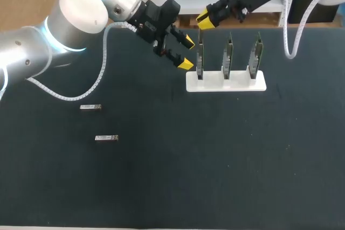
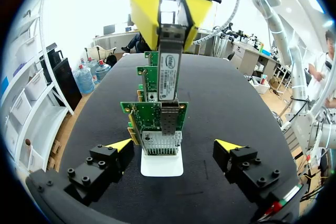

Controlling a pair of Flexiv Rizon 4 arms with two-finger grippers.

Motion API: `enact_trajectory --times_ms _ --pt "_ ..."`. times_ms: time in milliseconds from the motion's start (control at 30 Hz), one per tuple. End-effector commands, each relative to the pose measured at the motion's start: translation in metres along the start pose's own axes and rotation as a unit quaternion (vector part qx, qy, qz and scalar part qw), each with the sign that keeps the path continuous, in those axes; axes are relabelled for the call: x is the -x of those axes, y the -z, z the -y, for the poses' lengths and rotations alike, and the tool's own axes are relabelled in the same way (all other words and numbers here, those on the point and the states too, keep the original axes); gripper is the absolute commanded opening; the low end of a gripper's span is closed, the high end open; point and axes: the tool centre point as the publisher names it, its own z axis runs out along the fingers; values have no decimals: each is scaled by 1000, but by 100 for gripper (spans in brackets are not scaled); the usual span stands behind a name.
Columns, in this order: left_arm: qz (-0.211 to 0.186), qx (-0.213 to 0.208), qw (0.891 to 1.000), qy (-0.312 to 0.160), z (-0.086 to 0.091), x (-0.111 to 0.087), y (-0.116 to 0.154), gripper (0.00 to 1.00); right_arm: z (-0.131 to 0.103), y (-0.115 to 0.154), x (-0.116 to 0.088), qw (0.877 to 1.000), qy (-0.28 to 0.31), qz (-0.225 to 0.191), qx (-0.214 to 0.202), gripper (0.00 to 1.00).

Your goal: Pick up the optical module with the left hand, and insert it into the network port with the right hand.

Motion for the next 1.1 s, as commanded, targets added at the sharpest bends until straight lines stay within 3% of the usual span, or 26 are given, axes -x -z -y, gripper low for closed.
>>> enact_trajectory --times_ms 33,1100 --pt "-3 -2 1000 1 -2 1 0 100 0 -1 -1 1000 -1 1 1 0" --pt "-3 -2 1000 1 -2 1 0 100 -4 -3 -5 1000 7 -3 -15 0"
